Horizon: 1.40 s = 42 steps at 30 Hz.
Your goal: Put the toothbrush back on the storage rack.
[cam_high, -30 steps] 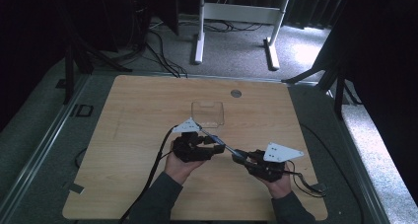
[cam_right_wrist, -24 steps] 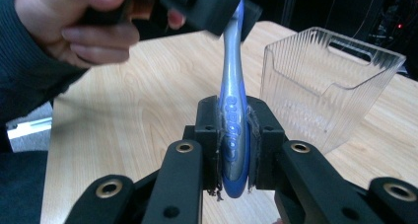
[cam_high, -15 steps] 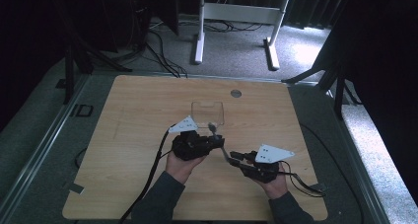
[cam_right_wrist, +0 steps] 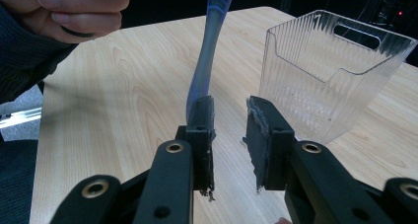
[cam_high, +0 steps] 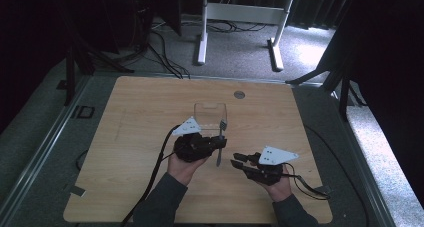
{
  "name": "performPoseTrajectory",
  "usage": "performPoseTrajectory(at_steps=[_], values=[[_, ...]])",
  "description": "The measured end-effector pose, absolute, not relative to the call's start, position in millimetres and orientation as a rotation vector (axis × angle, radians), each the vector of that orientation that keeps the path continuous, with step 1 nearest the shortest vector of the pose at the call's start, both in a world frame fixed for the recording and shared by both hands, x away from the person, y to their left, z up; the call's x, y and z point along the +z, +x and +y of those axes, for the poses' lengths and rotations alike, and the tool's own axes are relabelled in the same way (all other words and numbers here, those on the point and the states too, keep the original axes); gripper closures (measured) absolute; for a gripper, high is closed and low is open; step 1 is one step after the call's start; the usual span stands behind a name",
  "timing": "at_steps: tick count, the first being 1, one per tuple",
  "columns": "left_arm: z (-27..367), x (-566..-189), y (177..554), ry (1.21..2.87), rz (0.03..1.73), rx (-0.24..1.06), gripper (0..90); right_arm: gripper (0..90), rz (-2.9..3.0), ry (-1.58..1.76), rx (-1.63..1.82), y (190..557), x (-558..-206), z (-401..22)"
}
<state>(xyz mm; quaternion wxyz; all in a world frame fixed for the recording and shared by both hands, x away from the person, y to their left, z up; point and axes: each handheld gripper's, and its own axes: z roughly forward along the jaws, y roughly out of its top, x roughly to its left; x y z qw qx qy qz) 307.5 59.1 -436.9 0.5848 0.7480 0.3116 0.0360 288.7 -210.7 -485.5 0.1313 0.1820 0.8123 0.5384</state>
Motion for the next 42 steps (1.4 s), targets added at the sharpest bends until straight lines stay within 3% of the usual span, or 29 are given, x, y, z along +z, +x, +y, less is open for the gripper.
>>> performPoseTrajectory(at_steps=[42], values=[[82,-419,320,1.677,0.742,0.242,79.8,65.3,2.407,0.565,1.511,292,-500,-207]])
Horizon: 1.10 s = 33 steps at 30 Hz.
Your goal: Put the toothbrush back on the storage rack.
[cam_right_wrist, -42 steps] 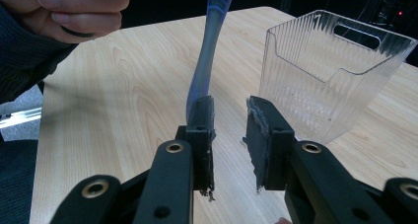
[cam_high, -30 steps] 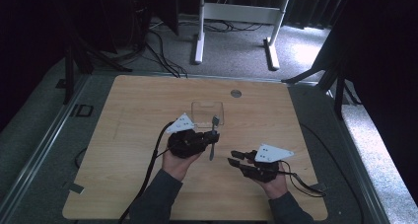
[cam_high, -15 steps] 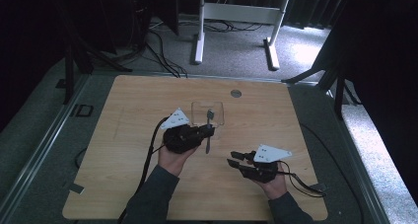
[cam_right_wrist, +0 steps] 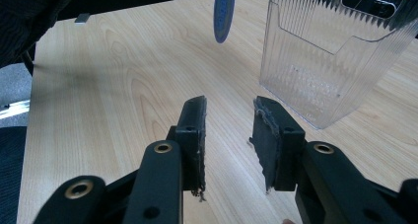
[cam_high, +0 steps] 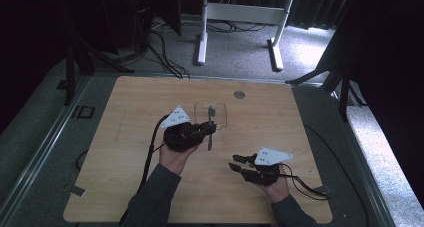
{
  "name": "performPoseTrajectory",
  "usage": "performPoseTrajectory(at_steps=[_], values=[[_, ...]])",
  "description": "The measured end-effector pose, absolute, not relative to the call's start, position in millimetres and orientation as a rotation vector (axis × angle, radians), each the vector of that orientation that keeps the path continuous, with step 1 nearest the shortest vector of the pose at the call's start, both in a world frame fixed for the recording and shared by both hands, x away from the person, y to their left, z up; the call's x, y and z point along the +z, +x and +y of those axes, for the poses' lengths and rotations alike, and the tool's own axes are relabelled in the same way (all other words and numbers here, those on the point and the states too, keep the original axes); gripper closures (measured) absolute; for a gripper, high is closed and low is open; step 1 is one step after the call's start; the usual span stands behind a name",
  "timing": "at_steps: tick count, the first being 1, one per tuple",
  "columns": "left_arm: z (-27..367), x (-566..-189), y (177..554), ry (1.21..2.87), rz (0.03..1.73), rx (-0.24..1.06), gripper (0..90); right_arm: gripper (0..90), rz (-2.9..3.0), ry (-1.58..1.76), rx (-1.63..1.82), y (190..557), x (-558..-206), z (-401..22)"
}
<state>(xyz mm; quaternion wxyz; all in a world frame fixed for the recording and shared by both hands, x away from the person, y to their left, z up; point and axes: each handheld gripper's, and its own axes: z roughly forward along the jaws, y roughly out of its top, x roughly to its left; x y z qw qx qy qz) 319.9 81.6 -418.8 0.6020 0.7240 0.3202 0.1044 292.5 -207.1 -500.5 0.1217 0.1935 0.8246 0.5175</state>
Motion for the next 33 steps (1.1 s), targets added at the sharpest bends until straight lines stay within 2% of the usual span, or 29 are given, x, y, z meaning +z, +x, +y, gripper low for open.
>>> performPoseTrajectory(at_steps=[33], values=[[93,-413,344,1.644,0.752,0.292,79.8,64.8,2.439,0.554,1.498,293,-505,-204]])
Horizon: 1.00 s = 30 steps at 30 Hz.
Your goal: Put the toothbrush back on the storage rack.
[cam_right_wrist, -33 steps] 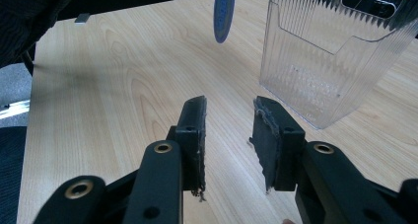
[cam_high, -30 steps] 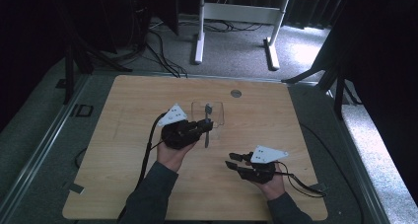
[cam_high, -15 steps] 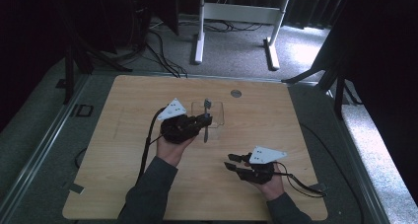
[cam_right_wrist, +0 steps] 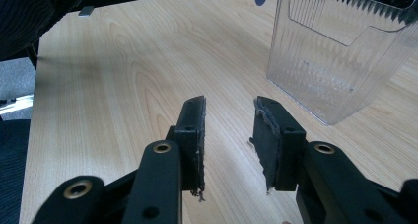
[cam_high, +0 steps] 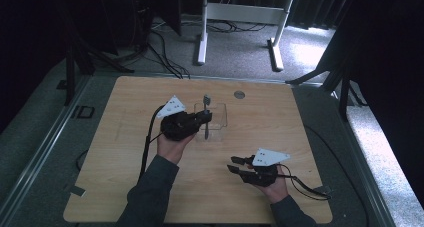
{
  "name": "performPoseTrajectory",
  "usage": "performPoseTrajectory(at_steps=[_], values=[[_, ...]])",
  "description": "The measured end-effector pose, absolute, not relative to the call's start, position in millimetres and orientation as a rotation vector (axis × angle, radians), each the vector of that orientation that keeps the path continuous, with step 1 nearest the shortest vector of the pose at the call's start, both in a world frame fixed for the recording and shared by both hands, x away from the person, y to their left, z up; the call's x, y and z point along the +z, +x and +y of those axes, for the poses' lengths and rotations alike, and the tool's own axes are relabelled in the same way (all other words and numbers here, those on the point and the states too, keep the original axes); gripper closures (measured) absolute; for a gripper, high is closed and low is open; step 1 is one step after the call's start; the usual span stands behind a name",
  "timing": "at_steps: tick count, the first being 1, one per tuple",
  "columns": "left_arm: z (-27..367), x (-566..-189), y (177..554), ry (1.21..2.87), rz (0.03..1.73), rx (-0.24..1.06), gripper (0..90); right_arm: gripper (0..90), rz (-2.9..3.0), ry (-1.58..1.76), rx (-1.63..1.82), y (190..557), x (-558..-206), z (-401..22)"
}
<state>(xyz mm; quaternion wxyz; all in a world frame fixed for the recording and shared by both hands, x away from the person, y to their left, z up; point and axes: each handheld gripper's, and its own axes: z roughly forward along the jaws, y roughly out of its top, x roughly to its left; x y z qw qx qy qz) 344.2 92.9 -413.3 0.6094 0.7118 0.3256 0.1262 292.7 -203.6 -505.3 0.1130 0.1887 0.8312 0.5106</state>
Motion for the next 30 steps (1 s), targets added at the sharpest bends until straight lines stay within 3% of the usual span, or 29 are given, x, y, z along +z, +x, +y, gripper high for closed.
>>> performPoseTrajectory(at_steps=[30], values=[[103,-420,362,1.562,0.800,0.317,79.7,64.9,2.447,0.560,1.490,293,-507,-202]])
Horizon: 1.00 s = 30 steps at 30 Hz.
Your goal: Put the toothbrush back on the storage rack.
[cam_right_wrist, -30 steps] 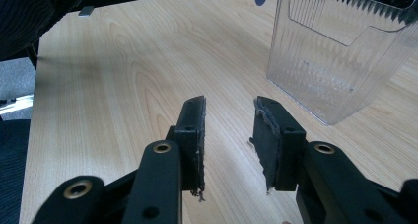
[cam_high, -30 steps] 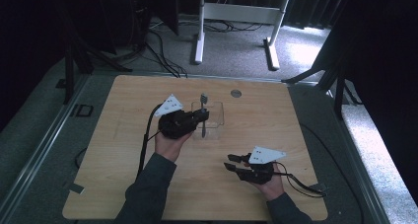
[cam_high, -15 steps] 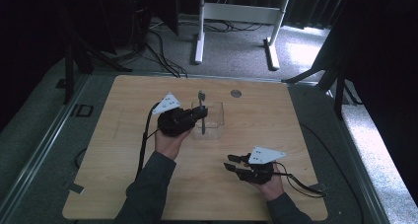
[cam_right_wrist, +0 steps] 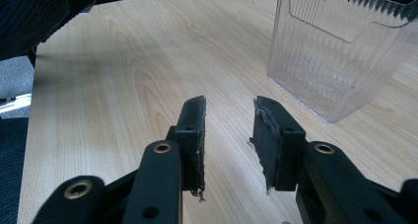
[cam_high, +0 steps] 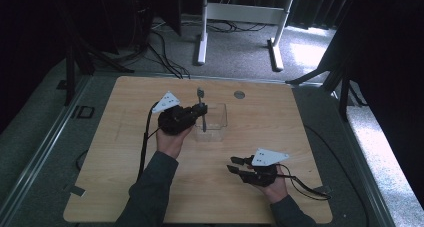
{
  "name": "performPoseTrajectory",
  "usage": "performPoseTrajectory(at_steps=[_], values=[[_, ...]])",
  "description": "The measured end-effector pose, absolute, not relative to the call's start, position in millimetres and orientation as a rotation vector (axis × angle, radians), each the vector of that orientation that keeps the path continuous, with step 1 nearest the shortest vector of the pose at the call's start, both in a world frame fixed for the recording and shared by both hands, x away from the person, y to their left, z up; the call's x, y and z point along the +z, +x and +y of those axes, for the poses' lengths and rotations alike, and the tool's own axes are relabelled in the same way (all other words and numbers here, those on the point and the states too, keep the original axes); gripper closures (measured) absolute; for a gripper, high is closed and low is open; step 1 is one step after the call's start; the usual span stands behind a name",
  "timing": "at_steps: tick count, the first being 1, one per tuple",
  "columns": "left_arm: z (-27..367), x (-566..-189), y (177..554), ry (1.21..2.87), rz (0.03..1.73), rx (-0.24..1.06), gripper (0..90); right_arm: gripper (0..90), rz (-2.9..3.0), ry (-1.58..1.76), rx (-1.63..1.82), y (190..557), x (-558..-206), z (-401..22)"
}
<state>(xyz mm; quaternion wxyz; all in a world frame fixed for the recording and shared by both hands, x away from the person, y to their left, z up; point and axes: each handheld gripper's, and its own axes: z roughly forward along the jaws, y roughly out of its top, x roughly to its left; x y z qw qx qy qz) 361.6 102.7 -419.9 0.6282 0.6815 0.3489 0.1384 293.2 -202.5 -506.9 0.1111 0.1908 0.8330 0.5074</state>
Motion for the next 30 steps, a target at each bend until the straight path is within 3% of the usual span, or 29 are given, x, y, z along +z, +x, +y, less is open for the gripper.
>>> performPoseTrajectory(at_steps=[30], values=[[95,-426,384,1.613,0.863,0.371,79.7,65.0,2.449,0.558,1.488,293,-507,-202]])
